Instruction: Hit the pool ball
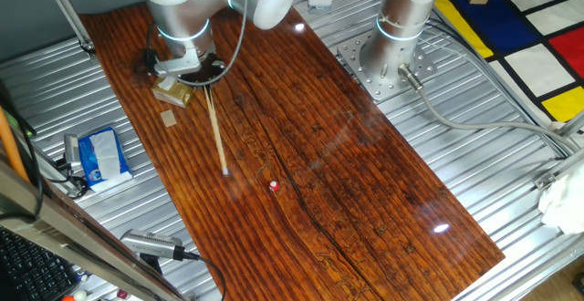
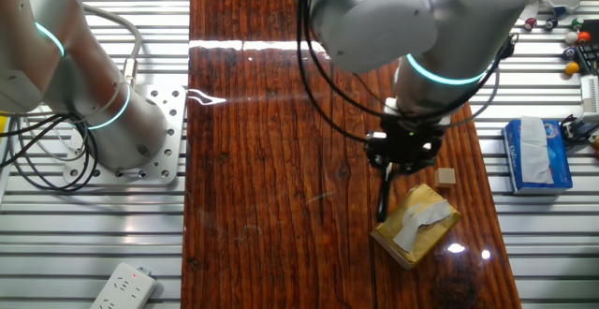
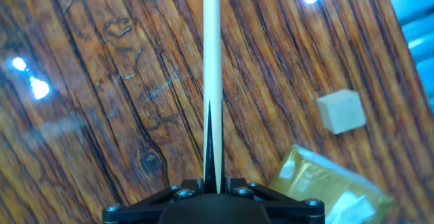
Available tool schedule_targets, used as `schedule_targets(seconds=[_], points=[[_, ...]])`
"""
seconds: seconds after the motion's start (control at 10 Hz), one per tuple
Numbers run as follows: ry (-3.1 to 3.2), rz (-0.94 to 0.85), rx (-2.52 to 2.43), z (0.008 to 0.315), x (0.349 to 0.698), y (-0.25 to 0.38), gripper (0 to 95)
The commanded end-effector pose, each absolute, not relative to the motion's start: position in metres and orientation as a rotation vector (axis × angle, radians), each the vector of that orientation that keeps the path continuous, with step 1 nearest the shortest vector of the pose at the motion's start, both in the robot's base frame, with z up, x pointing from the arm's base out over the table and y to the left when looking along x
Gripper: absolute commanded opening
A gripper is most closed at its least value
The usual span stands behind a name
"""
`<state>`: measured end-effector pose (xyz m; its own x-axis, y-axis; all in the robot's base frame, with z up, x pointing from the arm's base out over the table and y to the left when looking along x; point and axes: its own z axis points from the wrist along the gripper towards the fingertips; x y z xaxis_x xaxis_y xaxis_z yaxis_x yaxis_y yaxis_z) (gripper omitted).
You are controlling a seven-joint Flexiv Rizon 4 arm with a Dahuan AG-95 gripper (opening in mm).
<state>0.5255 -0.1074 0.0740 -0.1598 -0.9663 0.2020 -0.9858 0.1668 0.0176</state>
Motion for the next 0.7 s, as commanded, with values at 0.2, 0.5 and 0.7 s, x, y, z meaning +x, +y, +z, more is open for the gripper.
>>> schedule_targets(seconds=[0.2, 0.5, 0.7], points=[[-2.037, 0.228, 2.107, 0.078, 0.537, -0.108, 0.0], [-1.990, 0.256, 2.175, 0.081, 0.543, -0.107, 0.0], [-1.972, 0.263, 2.198, 0.081, 0.549, -0.105, 0.0]])
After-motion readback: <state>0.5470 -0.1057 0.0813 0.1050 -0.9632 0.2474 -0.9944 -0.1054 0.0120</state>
